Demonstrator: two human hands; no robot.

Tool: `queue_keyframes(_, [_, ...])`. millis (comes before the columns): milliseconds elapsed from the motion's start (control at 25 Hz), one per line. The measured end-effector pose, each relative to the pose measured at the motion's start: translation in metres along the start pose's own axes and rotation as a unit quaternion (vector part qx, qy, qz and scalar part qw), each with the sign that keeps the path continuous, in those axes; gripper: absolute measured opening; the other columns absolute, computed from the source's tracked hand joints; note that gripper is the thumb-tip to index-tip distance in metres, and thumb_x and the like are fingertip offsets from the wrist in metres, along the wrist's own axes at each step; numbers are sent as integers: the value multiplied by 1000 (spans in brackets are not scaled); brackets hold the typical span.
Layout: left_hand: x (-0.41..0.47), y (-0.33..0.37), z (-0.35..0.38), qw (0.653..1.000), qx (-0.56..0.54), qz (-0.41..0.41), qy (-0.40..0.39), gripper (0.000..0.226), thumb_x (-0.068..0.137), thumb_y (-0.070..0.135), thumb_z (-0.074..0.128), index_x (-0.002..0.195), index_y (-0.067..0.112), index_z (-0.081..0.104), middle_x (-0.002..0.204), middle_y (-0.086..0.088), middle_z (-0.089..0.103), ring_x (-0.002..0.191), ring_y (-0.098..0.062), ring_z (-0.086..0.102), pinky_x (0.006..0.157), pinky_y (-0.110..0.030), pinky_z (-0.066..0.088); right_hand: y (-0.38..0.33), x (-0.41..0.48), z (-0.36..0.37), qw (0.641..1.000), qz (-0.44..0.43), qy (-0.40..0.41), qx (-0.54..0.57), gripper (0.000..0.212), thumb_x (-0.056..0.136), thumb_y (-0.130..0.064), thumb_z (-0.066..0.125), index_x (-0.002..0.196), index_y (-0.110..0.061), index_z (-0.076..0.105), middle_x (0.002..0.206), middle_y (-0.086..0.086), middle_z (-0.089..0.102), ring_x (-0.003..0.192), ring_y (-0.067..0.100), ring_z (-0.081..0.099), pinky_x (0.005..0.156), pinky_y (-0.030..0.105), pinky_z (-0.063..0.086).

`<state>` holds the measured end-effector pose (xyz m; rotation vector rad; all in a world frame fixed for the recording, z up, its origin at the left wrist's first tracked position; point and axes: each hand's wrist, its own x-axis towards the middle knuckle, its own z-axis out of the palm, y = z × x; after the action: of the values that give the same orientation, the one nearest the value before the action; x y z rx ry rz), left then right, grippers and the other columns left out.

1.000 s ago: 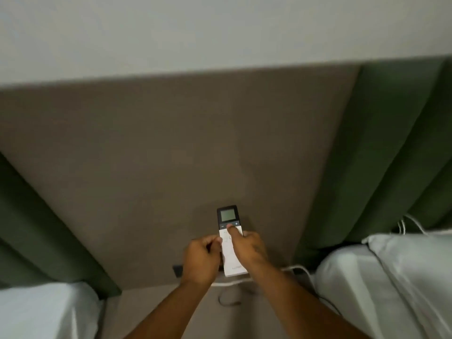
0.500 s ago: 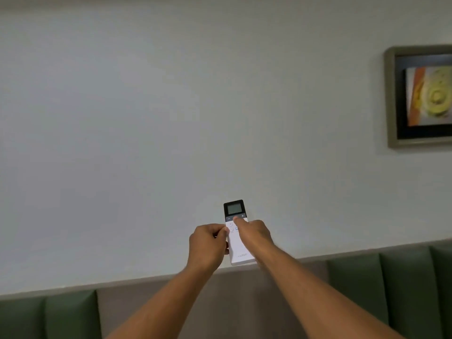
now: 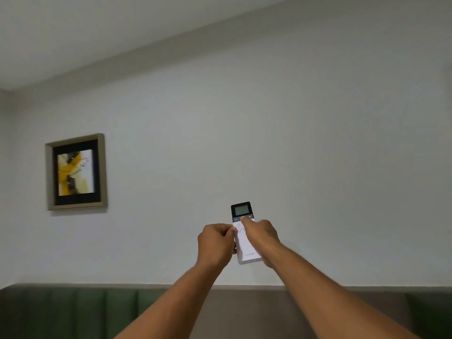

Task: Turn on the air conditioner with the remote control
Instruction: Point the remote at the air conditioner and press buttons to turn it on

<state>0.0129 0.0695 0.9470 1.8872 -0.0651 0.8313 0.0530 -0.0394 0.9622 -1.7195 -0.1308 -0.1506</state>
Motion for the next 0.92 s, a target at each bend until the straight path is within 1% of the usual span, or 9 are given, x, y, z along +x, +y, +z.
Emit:
queue_keyframes(240, [-20,-6,-162,983,110,-39,145,23,92,17,58,75,27,69,72,3,72,54,-7,70,43,-12,47,-56,-59,145,986,-41,-156,46,33,89,-39,54,100,-11,67,89,11,74,71,27,71,51,24,49])
queue_keyframes(320, [-51,-2,-246,959,173,-54,220,23,91,18,59,73,25,72,71,3,73,53,-8,69,44,-14,49,-79,-112,214,966,-46,-246,63,34,88,-40,54,103,-11,65,93,12,74,75,28,71,56,25,53])
queue_keyframes(480, [-142,33,-392,897,268,-95,339,20,88,18,62,74,19,76,65,3,74,55,-12,71,54,-24,56,-125,-244,314,905,-60,-407,108,31,88,-38,53,100,-12,66,90,10,73,74,25,70,60,27,52])
queue_keyframes(600, [-224,82,-472,848,307,-111,418,19,86,17,62,74,15,77,67,-3,75,57,-16,72,51,-22,55,-161,-354,356,840,-62,-518,147,27,80,-30,52,89,-12,69,86,9,74,77,26,71,73,34,58])
queue_keyframes(720, [-309,144,-532,780,393,-119,472,25,87,17,58,70,11,74,66,-4,74,57,-20,70,52,-24,54,-194,-467,366,764,-53,-619,175,25,78,-28,52,87,-13,70,89,10,74,83,29,72,82,41,60])
queue_keyframes(800, [-346,180,-558,706,532,-125,450,32,90,22,49,65,7,62,60,-1,63,57,-23,57,54,-28,45,-209,-516,366,734,-53,-650,190,27,78,-29,52,91,-13,69,91,10,73,82,30,70,77,36,59])
queue_keyframes(840, [-361,198,-570,662,599,-132,430,32,93,25,44,70,8,59,67,-1,62,65,-24,56,60,-32,43,-216,-534,364,725,-55,-658,193,28,79,-30,52,93,-12,68,91,9,72,79,29,68,71,32,57])
queue_keyframes(880, [-371,211,-578,626,647,-146,410,31,95,29,39,87,11,63,87,-3,67,86,-27,60,73,-35,46,-220,-545,365,718,-61,-665,195,29,79,-31,52,94,-12,68,89,8,70,77,29,66,66,30,53])
queue_keyframes(920, [-387,229,-589,586,685,-173,396,36,98,32,35,116,13,60,120,-3,63,115,-27,54,93,-38,43,-229,-561,363,707,-67,-676,196,29,79,-32,52,94,-12,68,88,8,69,75,28,65,64,29,51])
